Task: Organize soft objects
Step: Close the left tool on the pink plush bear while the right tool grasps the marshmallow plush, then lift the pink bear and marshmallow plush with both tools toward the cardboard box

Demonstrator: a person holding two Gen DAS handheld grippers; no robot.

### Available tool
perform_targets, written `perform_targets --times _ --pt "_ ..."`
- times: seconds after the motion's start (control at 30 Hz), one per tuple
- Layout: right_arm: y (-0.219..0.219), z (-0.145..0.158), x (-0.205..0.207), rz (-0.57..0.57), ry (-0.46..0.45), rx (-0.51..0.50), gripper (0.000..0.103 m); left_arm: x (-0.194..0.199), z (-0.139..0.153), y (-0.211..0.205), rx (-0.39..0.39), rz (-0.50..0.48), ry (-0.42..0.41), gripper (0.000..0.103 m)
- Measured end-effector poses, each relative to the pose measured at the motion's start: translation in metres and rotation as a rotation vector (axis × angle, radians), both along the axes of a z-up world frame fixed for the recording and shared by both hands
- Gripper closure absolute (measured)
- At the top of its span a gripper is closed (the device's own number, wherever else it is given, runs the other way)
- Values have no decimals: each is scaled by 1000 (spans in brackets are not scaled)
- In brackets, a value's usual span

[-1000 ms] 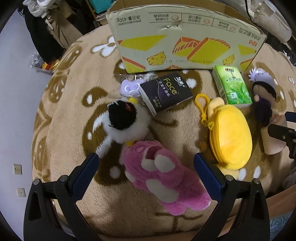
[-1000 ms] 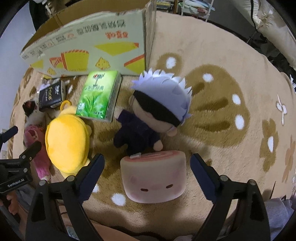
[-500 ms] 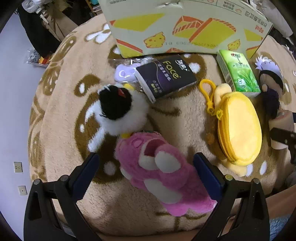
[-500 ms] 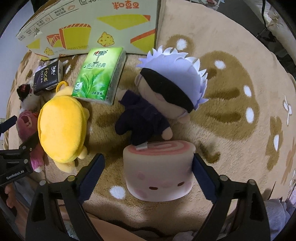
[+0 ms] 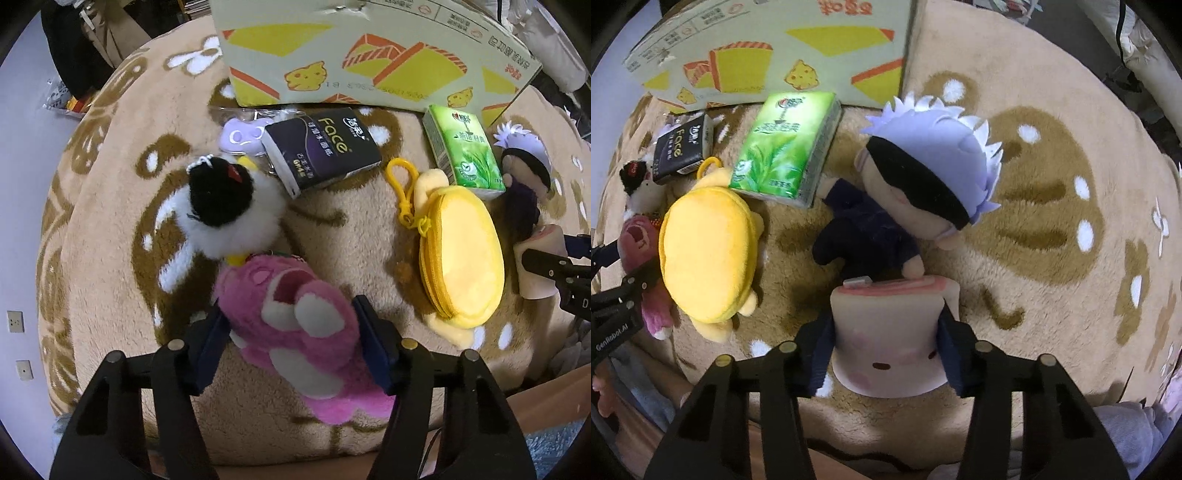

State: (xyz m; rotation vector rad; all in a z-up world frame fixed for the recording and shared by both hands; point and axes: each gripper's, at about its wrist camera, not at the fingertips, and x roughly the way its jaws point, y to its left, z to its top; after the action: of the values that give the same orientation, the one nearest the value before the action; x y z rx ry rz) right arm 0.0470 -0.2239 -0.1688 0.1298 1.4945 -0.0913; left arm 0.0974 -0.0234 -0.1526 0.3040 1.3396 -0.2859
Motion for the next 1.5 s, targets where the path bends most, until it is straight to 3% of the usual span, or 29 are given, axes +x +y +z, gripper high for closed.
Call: perform_targets --times 0.27,0.3,0.6,0.97,1.13,1.3,1.5 --pt "12 17 1 38 -79 31 55 -5 6 -3 16 -7 -48 41" --pt "13 20 0 45 -90 43 55 -7 7 -3 24 -11 -61 48" --pt "35 48 -6 133 -218 3 55 -5 12 0 20 6 -74 55" --pt "30 93 -22 127 -407 -2 55 -19 47 6 -43 33 -229 56" --pt "24 108 -26 93 -496 -13 55 -32 73 11 -88 39 -361 56" --pt "18 121 -31 64 -576 2 55 -50 105 11 -125 11 -549 56" --pt "17 148 -43 43 -740 -8 55 -73 143 16 -159 17 -767 56"
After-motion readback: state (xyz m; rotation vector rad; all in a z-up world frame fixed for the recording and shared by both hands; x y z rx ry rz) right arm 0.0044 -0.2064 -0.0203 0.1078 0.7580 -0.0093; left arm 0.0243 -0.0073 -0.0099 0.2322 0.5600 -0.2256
